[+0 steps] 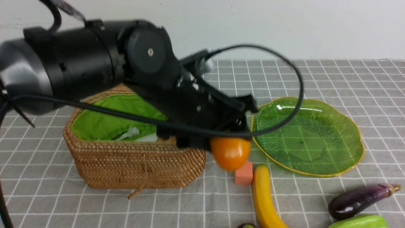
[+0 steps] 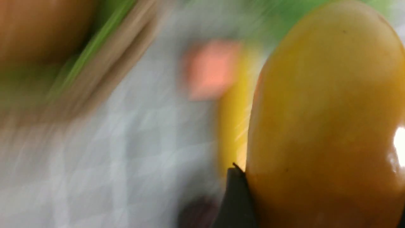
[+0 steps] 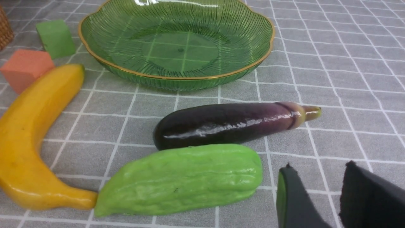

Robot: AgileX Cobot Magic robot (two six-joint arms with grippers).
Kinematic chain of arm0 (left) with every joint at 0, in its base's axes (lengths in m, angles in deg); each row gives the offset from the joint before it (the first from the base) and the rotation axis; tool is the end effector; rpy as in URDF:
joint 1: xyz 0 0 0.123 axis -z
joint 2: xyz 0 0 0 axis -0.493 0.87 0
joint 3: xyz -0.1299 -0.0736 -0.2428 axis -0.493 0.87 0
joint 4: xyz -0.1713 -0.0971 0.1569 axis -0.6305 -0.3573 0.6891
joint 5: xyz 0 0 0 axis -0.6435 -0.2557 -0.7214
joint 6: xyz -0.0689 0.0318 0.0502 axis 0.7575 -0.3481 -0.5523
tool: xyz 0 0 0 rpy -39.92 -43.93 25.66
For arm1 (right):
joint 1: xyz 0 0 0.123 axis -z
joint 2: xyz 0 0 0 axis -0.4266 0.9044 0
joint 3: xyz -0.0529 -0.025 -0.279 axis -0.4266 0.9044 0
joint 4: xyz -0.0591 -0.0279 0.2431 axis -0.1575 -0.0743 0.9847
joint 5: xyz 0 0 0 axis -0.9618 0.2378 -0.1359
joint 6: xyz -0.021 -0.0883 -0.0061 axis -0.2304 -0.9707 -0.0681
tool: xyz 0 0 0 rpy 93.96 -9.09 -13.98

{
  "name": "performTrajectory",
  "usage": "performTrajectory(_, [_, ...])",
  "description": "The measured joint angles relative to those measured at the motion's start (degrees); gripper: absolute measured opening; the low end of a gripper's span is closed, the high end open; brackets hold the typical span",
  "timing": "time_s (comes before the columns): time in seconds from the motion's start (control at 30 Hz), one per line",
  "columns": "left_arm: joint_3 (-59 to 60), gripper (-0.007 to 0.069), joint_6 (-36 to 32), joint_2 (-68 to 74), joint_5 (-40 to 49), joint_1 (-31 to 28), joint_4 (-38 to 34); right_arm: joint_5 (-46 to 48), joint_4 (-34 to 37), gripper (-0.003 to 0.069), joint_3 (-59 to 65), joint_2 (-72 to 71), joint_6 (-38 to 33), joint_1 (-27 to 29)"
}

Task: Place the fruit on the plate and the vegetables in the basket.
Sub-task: Grab the mango with your left arm and place it on the right plate

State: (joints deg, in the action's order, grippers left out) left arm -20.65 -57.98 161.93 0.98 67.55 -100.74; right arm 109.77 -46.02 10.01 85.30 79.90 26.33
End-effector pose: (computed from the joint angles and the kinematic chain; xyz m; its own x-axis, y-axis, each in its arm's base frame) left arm 0.2875 -0.2470 0.3350 -0.8998 -0.1014 -0.4243 0.1645 0.8219 -0.5453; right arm 0.0521 0.0021 0.1738 -0.2962 -0.0630 -0.9530 -0.0346 0.9979 -0.0552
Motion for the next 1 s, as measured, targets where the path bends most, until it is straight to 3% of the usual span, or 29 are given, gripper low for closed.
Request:
performTrajectory(0.23, [-13.0,0.0531,-9.8,12.7,-13.2,1.8,-0.5,0.0,0.0,0.0242,0.0,0.0,0.0,0.0])
performTrajectory(0.37, [-20.5,0.0531,-12.8,24.2,-16.4,4.9,1.1,0.0,0.0,0.0242,0.0,0.0,0.0,0.0])
performTrajectory(0.53, [-25.5,0.0542,-13.5,31.6,-16.4,6.8,3.4,0.0,0.0,0.0242,0.0,0.0,0.0,0.0])
performTrajectory(0.63, [-26.5,0.0634,-13.5,33.7,-16.3,6.9,4.1,0.0,0.0,0.0242,0.0,0.0,0.0,0.0])
performTrajectory(0.73, [-26.7,0.0665,-13.5,33.8,-15.9,6.9,4.5,0.0,0.0,0.0242,0.0,0.0,0.0,0.0])
performTrajectory(0.93, [-26.8,0.0606,-13.7,32.6,-9.8,6.9,6.0,0.1,-0.4,0.0242,0.0,0.0,0.0,0.0])
performTrajectory(0.97, [-26.7,0.0561,-14.4,30.5,-4.4,6.9,8.5,0.1,-1.1,0.0242,0.0,0.0,0.0,0.0])
performTrajectory(1.0, [-26.7,0.0554,-14.5,30.5,-4.4,6.9,8.8,0.1,-1.2,0.0242,0.0,0.0,0.0,0.0])
